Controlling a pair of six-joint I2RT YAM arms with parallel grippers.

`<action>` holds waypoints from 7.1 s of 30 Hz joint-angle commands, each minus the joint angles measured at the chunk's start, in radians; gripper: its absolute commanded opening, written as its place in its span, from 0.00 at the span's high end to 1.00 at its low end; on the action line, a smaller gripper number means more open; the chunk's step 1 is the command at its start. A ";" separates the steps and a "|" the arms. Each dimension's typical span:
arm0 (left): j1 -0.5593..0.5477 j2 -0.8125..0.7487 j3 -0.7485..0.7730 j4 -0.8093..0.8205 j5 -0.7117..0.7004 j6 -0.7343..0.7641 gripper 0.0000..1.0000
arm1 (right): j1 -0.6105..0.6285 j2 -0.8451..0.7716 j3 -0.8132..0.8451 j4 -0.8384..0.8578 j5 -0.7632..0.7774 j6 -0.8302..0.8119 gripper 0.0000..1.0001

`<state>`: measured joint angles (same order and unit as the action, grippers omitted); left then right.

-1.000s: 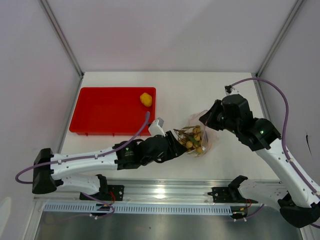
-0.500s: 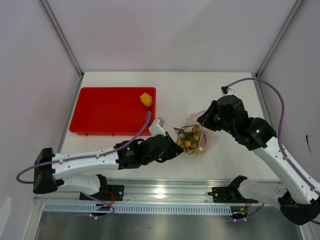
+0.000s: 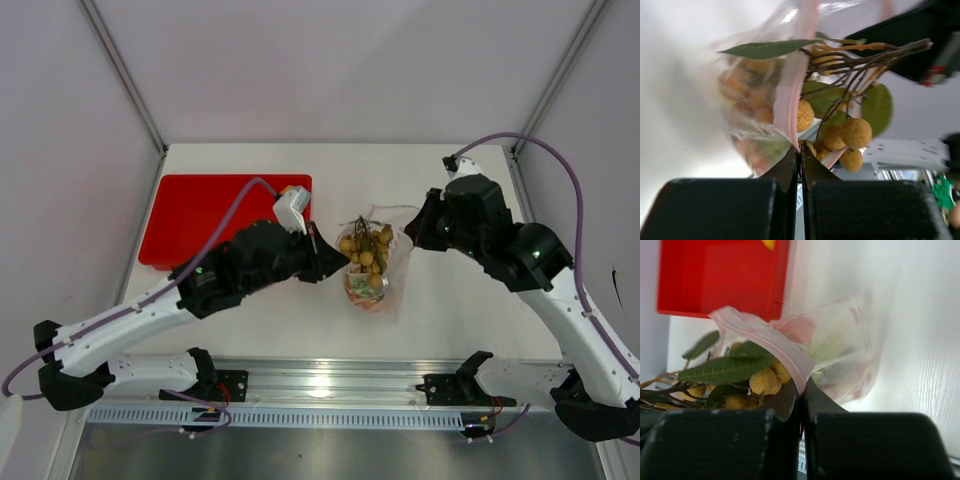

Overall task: Place the food in the zip-top bag and seal the zipper
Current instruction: Adjust the zipper food storage bag at the center of the board, then pick up the fake fruit from the bin.

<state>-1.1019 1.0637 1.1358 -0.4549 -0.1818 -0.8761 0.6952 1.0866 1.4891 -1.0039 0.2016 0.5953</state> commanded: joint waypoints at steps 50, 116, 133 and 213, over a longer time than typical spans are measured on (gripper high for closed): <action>0.085 0.087 0.027 0.228 0.622 0.175 0.99 | -0.088 -0.076 0.100 -0.067 -0.553 -0.244 0.42; 0.086 0.065 0.108 0.108 0.529 0.284 0.71 | 0.049 -0.149 -0.004 -0.219 0.028 0.051 1.00; 0.526 0.131 0.153 -0.038 0.107 0.289 0.01 | -0.118 0.027 0.165 -0.210 0.036 -0.118 1.00; 0.343 0.165 0.024 0.291 0.515 0.146 0.99 | -0.237 0.058 -0.016 0.004 -0.188 -0.167 1.00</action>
<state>-0.6949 1.2259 1.2129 -0.3393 0.1303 -0.8520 0.4625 1.1805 1.4605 -1.0428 0.0784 0.4068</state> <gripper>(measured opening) 0.684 0.003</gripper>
